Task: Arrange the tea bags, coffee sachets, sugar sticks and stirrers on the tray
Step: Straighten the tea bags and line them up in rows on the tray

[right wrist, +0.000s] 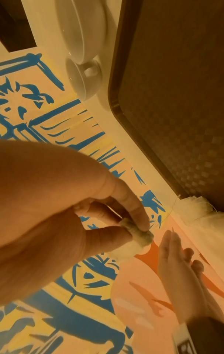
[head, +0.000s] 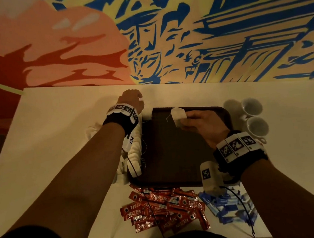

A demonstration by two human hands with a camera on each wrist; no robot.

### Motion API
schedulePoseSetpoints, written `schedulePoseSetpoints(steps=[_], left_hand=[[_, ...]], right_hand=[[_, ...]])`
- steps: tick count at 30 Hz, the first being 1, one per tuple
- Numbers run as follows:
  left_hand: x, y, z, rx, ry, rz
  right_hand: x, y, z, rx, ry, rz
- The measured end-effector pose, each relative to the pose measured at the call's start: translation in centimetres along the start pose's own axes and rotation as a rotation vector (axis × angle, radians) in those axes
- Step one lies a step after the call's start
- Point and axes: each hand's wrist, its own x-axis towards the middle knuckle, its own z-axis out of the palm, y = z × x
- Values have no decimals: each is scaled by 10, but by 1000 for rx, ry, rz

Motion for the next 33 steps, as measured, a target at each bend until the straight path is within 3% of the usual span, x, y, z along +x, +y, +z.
schedulePoseSetpoints(steps=[4, 9, 13, 19, 25, 33], left_hand=[[-48, 22, -40, -275, 57, 40], [-138, 67, -78, -676, -104, 140], [-188, 91, -73, -732, -137, 188], [-229, 111, -53, -753, -34, 146], [-267, 128, -30, -766, -81, 140], [-276, 123, -16, -704, 68, 55]], right_hand=[[-9, -4, -2, 34, 6, -4], [-30, -6, -5, 84, -34, -58], [-52, -2, -13, 88, -149, -159], [-81, 3, -35, -60, -313, -282], [-99, 21, -60, -265, -330, -352], [-99, 43, -68, -375, -334, -299]])
